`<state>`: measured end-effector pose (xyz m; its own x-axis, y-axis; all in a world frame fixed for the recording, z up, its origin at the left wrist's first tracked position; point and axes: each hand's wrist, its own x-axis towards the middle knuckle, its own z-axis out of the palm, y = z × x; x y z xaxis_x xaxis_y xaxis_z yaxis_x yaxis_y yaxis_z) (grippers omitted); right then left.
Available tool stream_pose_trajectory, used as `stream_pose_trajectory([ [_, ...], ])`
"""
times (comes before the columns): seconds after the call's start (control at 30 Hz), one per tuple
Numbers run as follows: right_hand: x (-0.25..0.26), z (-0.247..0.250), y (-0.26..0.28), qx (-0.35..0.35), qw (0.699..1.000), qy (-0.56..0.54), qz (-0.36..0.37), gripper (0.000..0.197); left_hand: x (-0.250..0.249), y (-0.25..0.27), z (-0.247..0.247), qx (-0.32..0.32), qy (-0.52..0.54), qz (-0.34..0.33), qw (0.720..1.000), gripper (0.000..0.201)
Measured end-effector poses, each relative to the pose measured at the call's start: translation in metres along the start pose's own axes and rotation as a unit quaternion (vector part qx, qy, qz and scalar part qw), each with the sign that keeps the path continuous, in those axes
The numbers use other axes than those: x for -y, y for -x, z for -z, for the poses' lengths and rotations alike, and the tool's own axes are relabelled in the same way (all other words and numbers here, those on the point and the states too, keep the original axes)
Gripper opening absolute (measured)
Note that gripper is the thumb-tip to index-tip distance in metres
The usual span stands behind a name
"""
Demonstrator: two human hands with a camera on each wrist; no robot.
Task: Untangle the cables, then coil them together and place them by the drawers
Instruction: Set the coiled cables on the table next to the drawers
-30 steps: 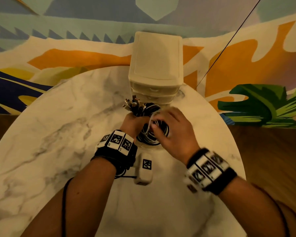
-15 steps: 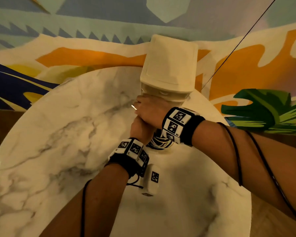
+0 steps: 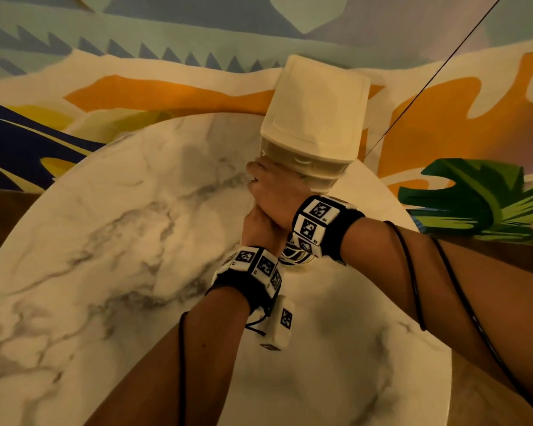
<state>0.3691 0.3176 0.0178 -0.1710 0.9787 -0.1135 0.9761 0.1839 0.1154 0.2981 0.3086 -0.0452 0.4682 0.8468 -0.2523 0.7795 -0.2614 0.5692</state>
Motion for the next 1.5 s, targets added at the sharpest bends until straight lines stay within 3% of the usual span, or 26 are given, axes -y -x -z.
stream_pose_trajectory([
  [0.17, -0.015, -0.007, 0.009, 0.043, 0.998, 0.024, 0.049, 0.029, -0.003, -0.004, -0.005, 0.013, -0.010, -0.002, 1.000, 0.033],
  [0.33, -0.010, -0.008, 0.008, 0.059, 0.997, 0.047, 0.014, 0.032, -0.003, 0.002, -0.008, -0.008, 0.064, 0.039, 0.997, 0.035],
  [0.57, -0.006, -0.017, 0.010, 0.010, 0.997, -0.020, -0.074, 0.024, 0.003, 0.013, -0.018, -0.058, 0.123, -0.002, 0.991, 0.055],
  [0.73, -0.013, -0.022, 0.008, 0.038, 0.997, -0.051, -0.044, 0.018, 0.005, 0.019, -0.024, -0.081, 0.051, -0.063, 0.993, 0.068],
  [0.83, -0.017, -0.026, 0.019, -0.010, 0.995, -0.071, -0.062, 0.020, 0.013, 0.013, -0.032, -0.078, 0.010, -0.070, 0.994, 0.058],
  [0.9, -0.020, -0.034, 0.030, -0.056, 0.995, -0.071, -0.042, 0.032, 0.017, 0.010, -0.037, -0.084, -0.035, -0.085, 0.992, 0.060],
  [1.0, -0.027, -0.034, 0.046, -0.025, 0.990, -0.134, -0.031, 0.051, 0.018, 0.006, -0.039, -0.097, -0.064, -0.124, 0.985, 0.062],
  [1.3, -0.020, -0.040, 0.033, -0.007, 0.996, -0.047, -0.081, 0.041, 0.012, 0.010, -0.028, -0.064, 0.030, -0.125, 0.990, 0.063],
  [1.43, -0.026, -0.040, 0.031, 0.018, 0.998, -0.038, -0.042, 0.044, 0.011, 0.012, -0.025, -0.052, 0.021, -0.092, 0.994, 0.051],
  [1.5, -0.028, -0.039, 0.029, 0.041, 0.999, -0.017, -0.015, 0.046, 0.012, 0.011, -0.028, -0.057, 0.011, -0.113, 0.992, 0.052],
])
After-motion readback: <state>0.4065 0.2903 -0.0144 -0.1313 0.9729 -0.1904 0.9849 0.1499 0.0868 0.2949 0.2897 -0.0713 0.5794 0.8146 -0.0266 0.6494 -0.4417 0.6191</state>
